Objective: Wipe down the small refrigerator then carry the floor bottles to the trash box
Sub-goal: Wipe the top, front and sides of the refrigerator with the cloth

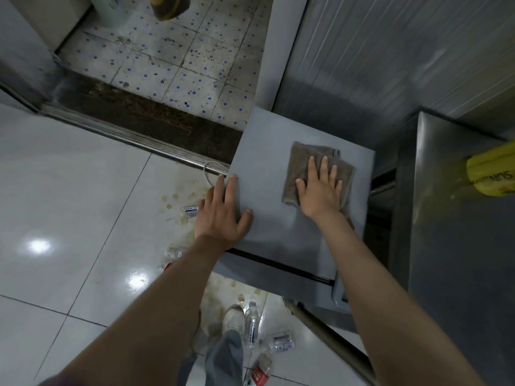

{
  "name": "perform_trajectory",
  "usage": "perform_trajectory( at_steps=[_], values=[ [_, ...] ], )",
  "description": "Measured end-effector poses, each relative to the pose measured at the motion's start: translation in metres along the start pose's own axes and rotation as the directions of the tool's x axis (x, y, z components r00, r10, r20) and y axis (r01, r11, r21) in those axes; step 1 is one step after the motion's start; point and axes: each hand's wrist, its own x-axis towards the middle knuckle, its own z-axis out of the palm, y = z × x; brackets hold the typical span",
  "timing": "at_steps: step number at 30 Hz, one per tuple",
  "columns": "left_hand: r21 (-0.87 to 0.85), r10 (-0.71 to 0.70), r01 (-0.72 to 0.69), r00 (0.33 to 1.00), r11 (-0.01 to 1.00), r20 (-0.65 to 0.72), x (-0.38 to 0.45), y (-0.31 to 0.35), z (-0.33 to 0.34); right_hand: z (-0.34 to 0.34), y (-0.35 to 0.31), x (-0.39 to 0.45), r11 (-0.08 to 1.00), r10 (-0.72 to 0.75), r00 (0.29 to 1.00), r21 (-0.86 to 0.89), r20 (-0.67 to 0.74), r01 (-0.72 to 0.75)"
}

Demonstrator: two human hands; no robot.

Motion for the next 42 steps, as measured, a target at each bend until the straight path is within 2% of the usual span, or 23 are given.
perform_trajectory(
  at_steps=[4,12,16,18,25,29,31,36,42],
  values=[
    [0.084,0.115,-0.115,0.993,0.99,0.001,0.003,0.004,-0.004,-0.012,0.007,0.011,0.997,-0.051,0.997,0.053,0.054,0.048],
    [0.132,0.176,-0.177,0.984,0.975,0.016,0.018,0.018,0.002,-0.026,0.021,0.036,0.99,-0.128,0.991,0.062,0.03,0.126],
    [0.136,0.162,-0.163,0.987,0.977,0.021,0.018,0.017,0.004,-0.027,0.039,0.04,0.994,0.049,0.998,0.101,-0.049,-0.043],
    [0.131,0.158,-0.16,0.987,0.978,0.023,0.018,0.018,0.003,-0.025,0.039,0.037,0.991,0.087,0.995,0.105,-0.044,-0.082],
    [0.118,0.163,-0.164,0.987,0.979,0.018,0.017,0.018,0.001,-0.014,0.002,0.03,0.987,-0.098,0.994,0.126,-0.038,0.102],
    [0.111,0.157,-0.16,0.987,0.981,0.035,0.018,0.018,-0.001,-0.022,0.011,0.047,0.986,-0.135,0.99,0.092,-0.041,0.138],
    [0.108,0.156,-0.16,0.987,0.981,0.042,0.018,0.018,0.0,-0.024,0.023,0.052,0.987,-0.118,0.991,0.105,-0.065,0.124],
    [0.097,0.159,-0.161,0.987,0.982,0.025,0.018,0.016,0.0,-0.018,0.045,0.043,0.989,0.041,0.994,0.149,-0.106,-0.025],
    [0.115,0.158,-0.161,0.987,0.98,0.033,0.018,0.017,0.001,-0.011,0.035,0.022,0.994,0.037,0.994,0.106,-0.102,-0.026]
  ],
)
